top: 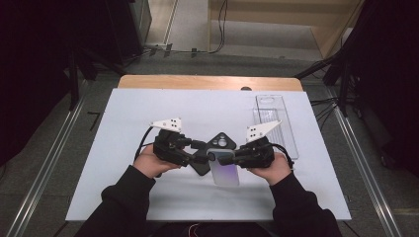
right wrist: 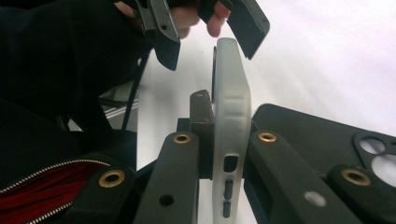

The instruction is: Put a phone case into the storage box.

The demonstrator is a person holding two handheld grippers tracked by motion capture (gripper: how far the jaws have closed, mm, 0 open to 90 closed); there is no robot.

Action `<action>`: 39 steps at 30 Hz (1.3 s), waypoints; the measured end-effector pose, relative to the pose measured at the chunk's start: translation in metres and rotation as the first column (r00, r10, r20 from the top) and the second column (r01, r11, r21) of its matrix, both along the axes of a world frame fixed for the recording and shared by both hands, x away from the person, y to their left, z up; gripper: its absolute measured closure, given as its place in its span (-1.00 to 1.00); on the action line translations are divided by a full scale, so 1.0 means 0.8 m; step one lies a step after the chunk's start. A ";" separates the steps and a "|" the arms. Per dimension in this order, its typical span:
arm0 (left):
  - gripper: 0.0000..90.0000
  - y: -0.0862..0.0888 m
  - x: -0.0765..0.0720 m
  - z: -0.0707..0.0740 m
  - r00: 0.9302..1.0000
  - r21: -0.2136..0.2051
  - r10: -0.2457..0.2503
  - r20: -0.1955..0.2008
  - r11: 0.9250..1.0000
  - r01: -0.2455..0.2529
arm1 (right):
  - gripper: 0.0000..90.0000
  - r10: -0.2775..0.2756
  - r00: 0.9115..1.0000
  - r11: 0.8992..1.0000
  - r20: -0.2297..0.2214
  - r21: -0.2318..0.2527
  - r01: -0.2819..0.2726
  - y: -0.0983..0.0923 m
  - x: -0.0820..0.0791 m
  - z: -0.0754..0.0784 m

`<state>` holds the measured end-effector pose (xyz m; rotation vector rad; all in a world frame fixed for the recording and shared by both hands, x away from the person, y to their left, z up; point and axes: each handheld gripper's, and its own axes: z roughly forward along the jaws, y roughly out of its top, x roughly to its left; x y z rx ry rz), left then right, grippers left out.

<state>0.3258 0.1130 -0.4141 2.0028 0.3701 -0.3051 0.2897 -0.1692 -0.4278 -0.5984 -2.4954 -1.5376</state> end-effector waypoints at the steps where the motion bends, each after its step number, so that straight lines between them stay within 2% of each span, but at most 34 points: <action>1: -0.04 -0.001 0.000 0.000 1.000 0.002 -0.009 0.008 1.000 0.009 | 0.85 0.007 1.000 1.000 -0.003 0.004 -0.007 0.001 0.000 0.000; 5: 0.11 -0.002 0.000 0.002 0.999 -0.003 -0.029 0.016 1.000 0.029 | 0.85 0.019 1.000 1.000 -0.005 0.009 -0.019 0.003 0.001 -0.001; 7: 0.21 -0.002 0.001 0.003 0.999 -0.019 -0.044 0.008 0.999 0.044 | 0.85 0.034 0.999 0.999 -0.007 0.011 -0.034 0.005 0.000 -0.001; 11: 0.27 -0.003 0.002 0.002 0.998 -0.016 -0.063 -0.023 0.998 0.063 | 0.85 0.049 0.999 0.999 -0.008 0.022 -0.049 0.008 0.000 -0.002; 13: 0.29 -0.004 0.001 0.002 0.997 -0.011 -0.067 -0.026 0.998 0.066 | 0.85 0.055 0.998 0.998 -0.005 0.026 -0.055 0.008 0.000 -0.002; 16: 0.44 -0.003 0.002 0.002 0.996 -0.024 -0.087 -0.033 0.996 0.086 | 0.85 0.064 0.998 0.997 -0.009 0.038 -0.064 0.009 0.001 -0.002; 19: 0.46 -0.004 0.002 0.001 0.995 -0.022 -0.093 -0.046 0.996 0.092 | 0.85 0.065 0.998 0.997 -0.015 0.048 -0.064 0.008 0.001 -0.002; 24: 0.65 -0.003 0.002 0.003 0.995 -0.025 -0.089 -0.043 0.996 0.088 | 0.85 0.077 0.996 0.994 -0.038 0.076 -0.074 0.007 0.005 -0.003; 28: 0.72 -0.003 0.002 0.003 0.993 -0.020 -0.109 -0.041 0.994 0.108 | 0.84 0.078 0.996 0.995 -0.050 0.070 -0.075 0.008 0.005 -0.003; 31: 0.76 -0.004 -0.001 0.006 0.992 -0.014 -0.122 -0.023 0.992 0.122 | 0.80 0.077 0.996 0.994 -0.054 0.076 -0.073 0.007 0.006 -0.004; 32: 0.78 -0.004 -0.003 0.008 0.992 0.001 -0.127 -0.010 0.992 0.127 | 0.71 0.069 0.996 0.995 -0.057 0.075 -0.065 0.006 0.006 -0.004; 36: 0.80 -0.006 -0.004 0.009 0.993 0.011 -0.122 -0.009 0.992 0.122 | 0.62 0.054 0.997 0.997 -0.055 0.067 -0.050 0.008 0.007 -0.005; 38: 0.80 -0.005 -0.004 0.010 0.991 0.008 -0.135 -0.019 0.991 0.135 | 0.42 0.057 0.997 0.997 -0.050 0.059 -0.054 0.009 0.005 -0.005; 39: 0.80 -0.005 -0.004 0.010 0.991 0.008 -0.135 -0.019 0.991 0.135 | 0.42 0.057 0.997 0.997 -0.050 0.059 -0.054 0.009 0.005 -0.005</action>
